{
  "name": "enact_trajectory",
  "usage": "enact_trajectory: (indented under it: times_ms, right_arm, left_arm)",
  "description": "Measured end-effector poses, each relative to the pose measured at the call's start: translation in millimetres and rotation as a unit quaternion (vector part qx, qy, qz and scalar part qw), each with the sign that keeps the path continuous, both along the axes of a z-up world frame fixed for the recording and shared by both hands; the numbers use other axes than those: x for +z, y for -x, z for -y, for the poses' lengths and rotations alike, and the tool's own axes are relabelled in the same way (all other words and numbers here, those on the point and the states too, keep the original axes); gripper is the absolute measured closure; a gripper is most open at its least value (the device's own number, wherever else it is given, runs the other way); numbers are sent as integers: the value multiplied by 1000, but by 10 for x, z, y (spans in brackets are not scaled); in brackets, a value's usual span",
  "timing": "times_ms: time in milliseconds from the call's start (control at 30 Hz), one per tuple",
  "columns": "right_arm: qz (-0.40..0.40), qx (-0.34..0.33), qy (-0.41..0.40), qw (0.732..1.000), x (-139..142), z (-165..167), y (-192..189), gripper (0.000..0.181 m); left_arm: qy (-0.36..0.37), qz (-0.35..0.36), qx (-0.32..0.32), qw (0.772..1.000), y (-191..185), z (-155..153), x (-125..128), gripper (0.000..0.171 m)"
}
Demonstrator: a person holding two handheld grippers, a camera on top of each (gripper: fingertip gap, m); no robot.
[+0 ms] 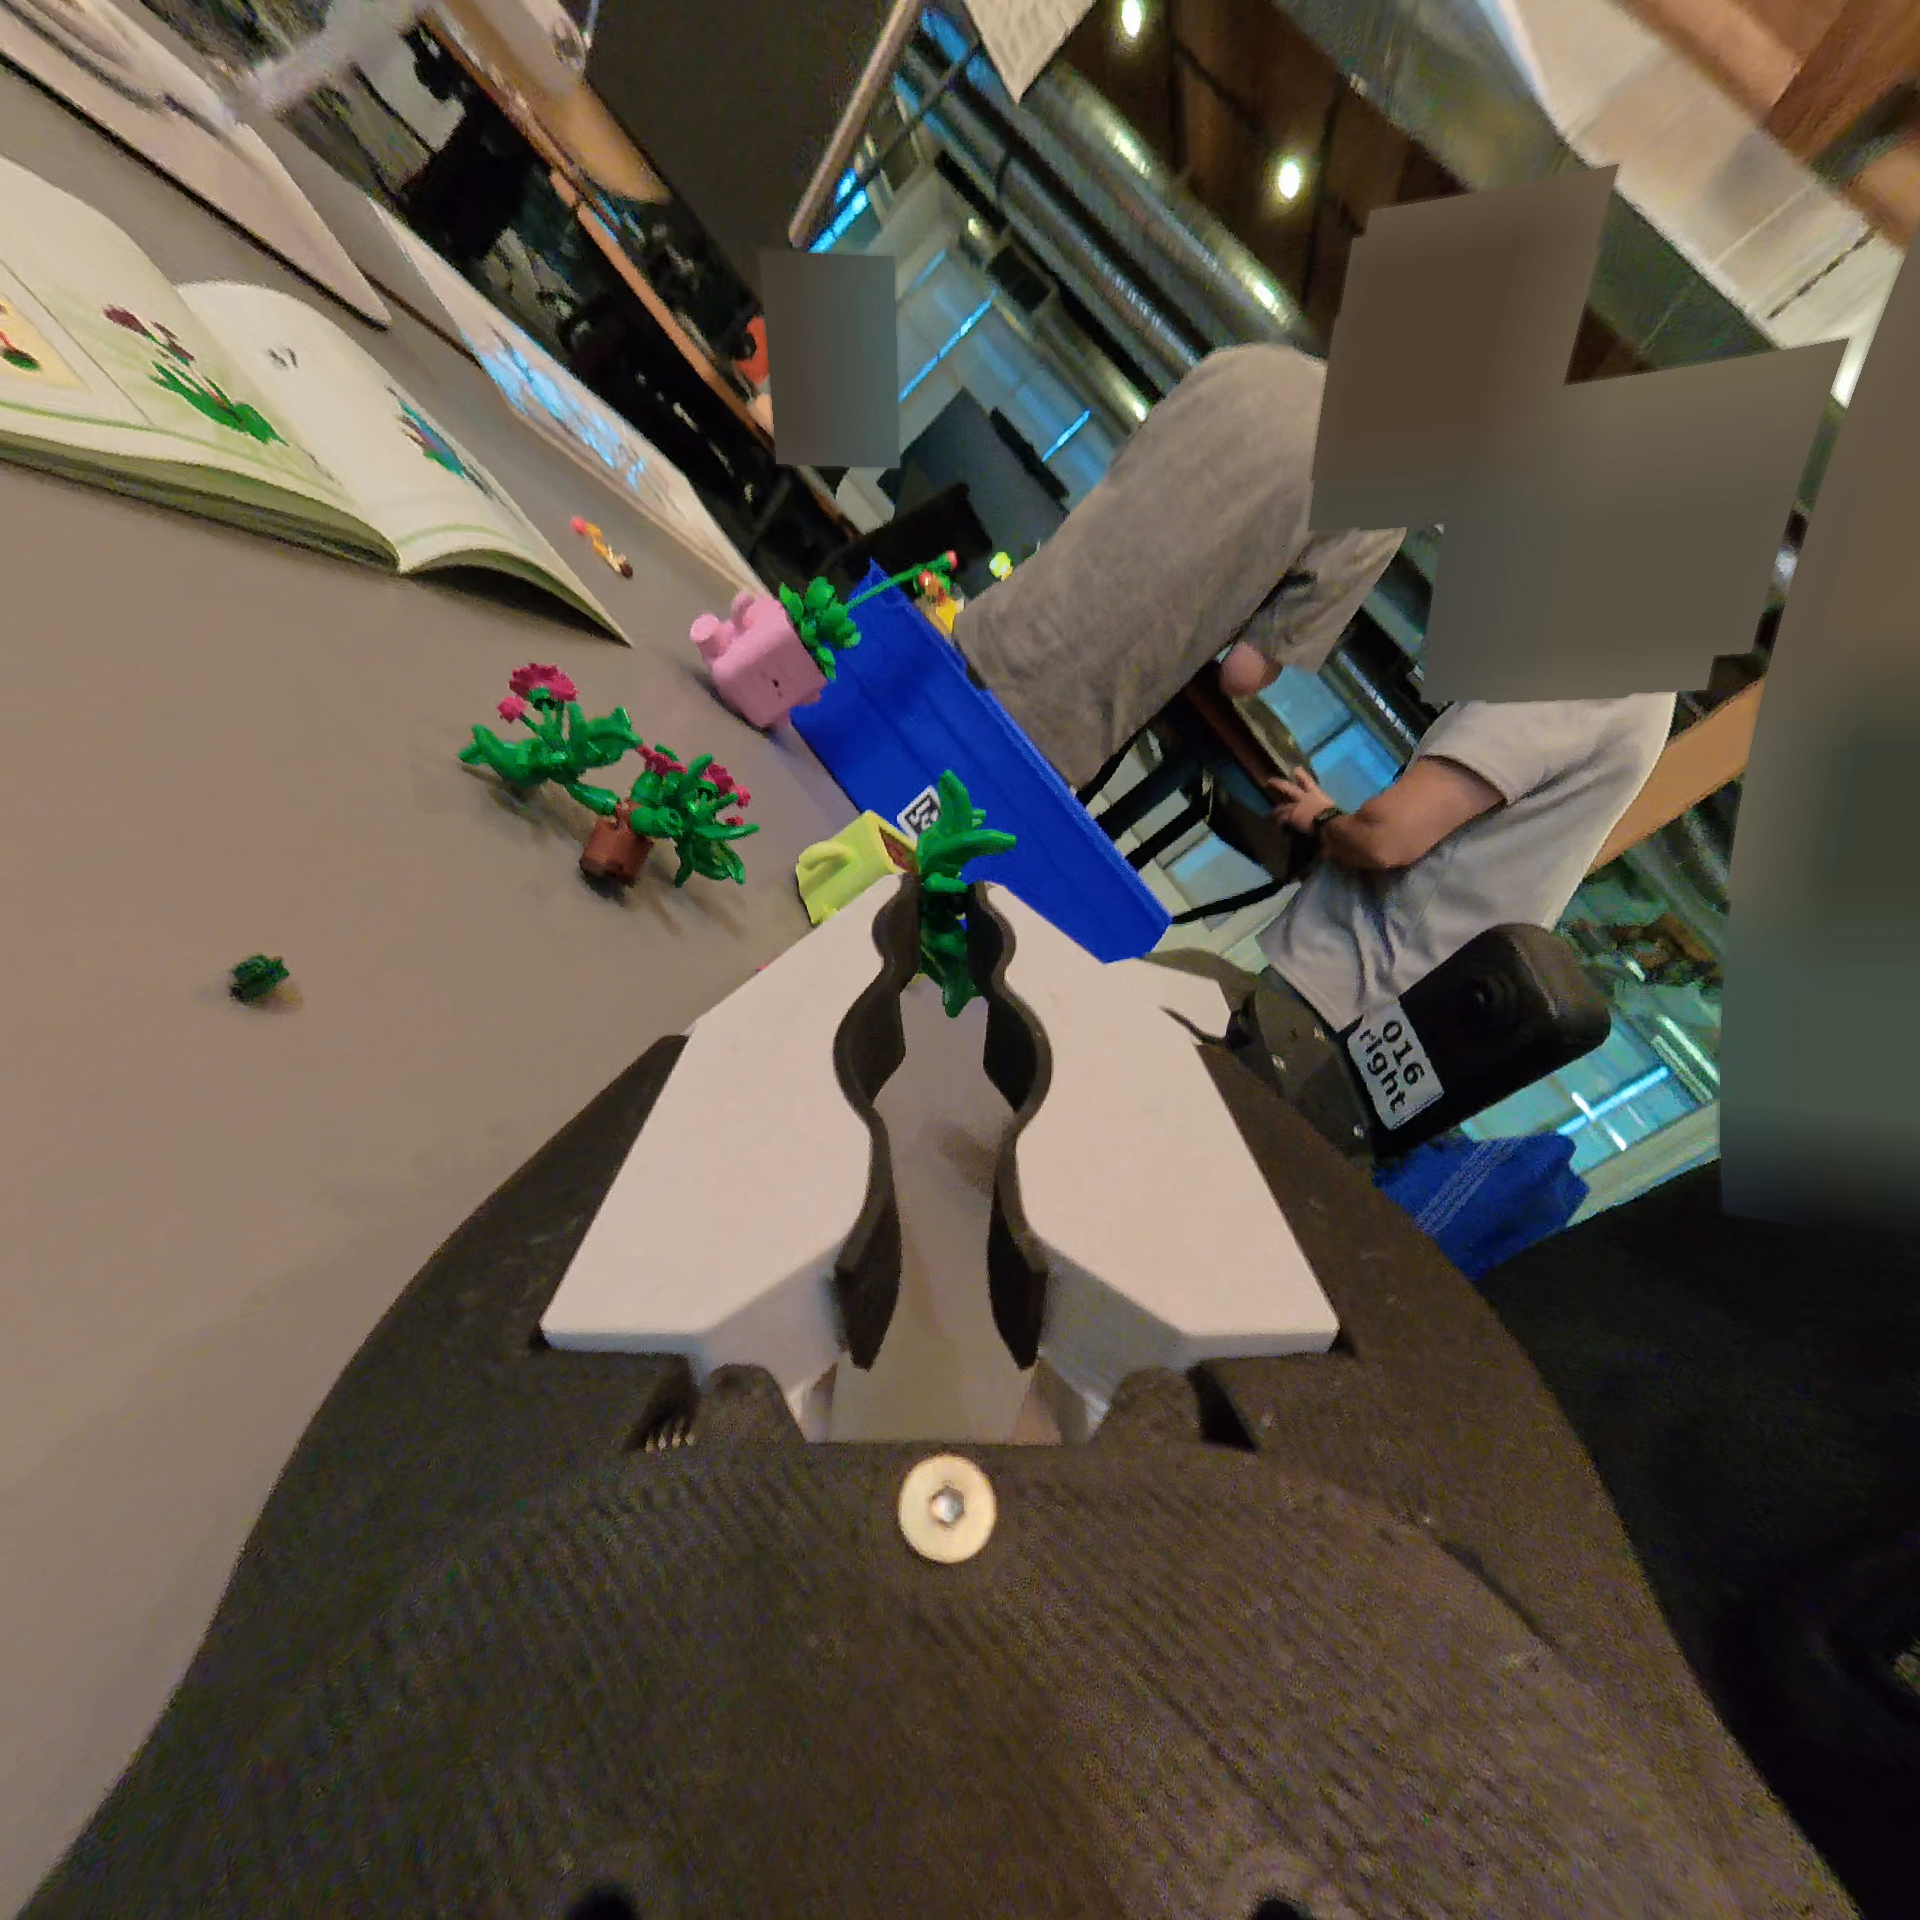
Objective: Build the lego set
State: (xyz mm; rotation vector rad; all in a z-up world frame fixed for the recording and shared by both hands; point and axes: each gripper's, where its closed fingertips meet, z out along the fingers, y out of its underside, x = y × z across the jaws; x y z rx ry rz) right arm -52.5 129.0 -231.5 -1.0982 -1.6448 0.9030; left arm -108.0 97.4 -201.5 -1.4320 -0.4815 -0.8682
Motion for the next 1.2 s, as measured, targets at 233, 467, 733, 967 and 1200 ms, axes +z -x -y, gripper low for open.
enact_trajectory:
  times_ms: [233, 467, 733, 967, 1200]
  right_arm:
    - [16, 4, -11, 1000, -55, 24, 15, 181]
    - [27, 7, -35, 999, -107, 43, 38, 181]
    - [25, 8, -34, 999, -98, 46, 34, 181]
    - [26, 11, -43, 999, -109, 65, 31, 181]
    - [29, 11, -45, 998, -119, 70, 32, 181]
  left_arm:
    - [-99, -83, 219, 967, 658, 528, 324, 166]
    - [-71, -94, 202, 972, 689, 457, 254, 166]
    - [-66, -71, 175, 980, 663, 404, 217, 166]
    - [-64, -66, 159, 983, 630, 370, 202, 166]
    - [-56, -61, 134, 988, 573, 313, 176, 166]
